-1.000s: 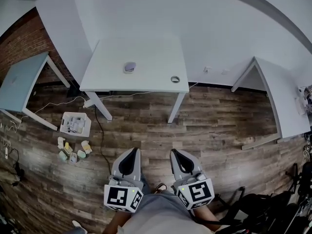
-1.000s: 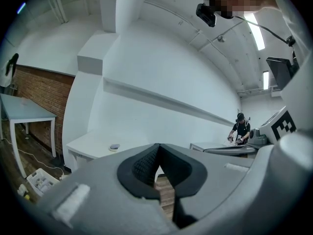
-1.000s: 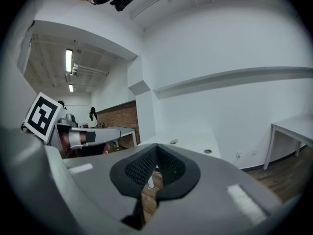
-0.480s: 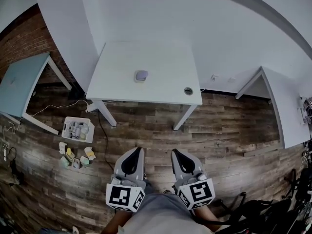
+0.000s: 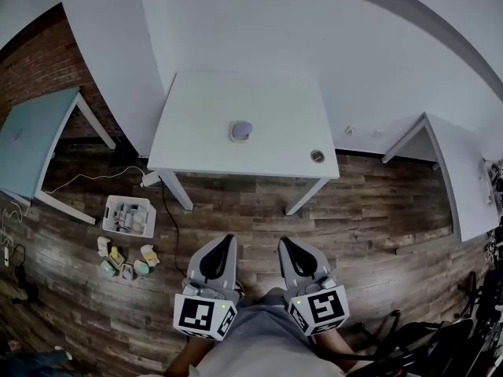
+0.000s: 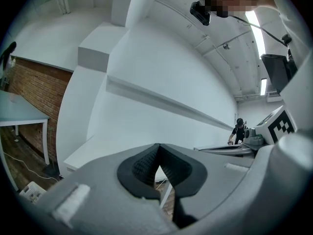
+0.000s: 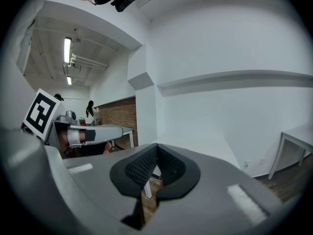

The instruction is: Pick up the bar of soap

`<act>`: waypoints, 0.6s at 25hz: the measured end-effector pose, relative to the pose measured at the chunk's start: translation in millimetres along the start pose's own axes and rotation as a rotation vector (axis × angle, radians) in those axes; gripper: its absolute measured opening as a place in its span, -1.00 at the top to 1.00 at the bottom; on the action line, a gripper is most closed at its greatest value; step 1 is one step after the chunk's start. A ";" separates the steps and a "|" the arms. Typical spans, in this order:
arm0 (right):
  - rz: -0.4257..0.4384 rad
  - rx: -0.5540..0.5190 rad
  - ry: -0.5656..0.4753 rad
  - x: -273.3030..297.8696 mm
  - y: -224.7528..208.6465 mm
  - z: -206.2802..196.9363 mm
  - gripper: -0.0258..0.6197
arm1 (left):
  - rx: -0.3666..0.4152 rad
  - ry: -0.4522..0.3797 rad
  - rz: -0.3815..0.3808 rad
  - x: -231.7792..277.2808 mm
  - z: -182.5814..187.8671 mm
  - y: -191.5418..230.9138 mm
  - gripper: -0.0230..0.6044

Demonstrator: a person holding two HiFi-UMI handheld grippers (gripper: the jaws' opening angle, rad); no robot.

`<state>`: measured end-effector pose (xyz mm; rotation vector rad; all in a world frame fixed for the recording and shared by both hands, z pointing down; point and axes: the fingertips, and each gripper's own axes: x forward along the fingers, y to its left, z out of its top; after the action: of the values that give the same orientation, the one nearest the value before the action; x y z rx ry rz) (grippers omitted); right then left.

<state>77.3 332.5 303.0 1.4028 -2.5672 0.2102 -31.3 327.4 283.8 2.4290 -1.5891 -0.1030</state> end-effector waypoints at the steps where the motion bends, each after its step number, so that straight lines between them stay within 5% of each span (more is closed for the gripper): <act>1: 0.000 0.001 0.003 3.5 1.3 0.3 0.92 | -0.001 -0.001 0.000 1.1 1.4 3.7 0.92; 15: -0.001 0.012 -0.013 57.3 -26.4 9.8 0.92 | -0.004 0.008 0.016 48.0 0.1 27.0 0.92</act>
<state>68.3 269.6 308.4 1.4139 -2.5795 0.2176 -35.9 273.3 293.4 2.4102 -1.6033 -0.0938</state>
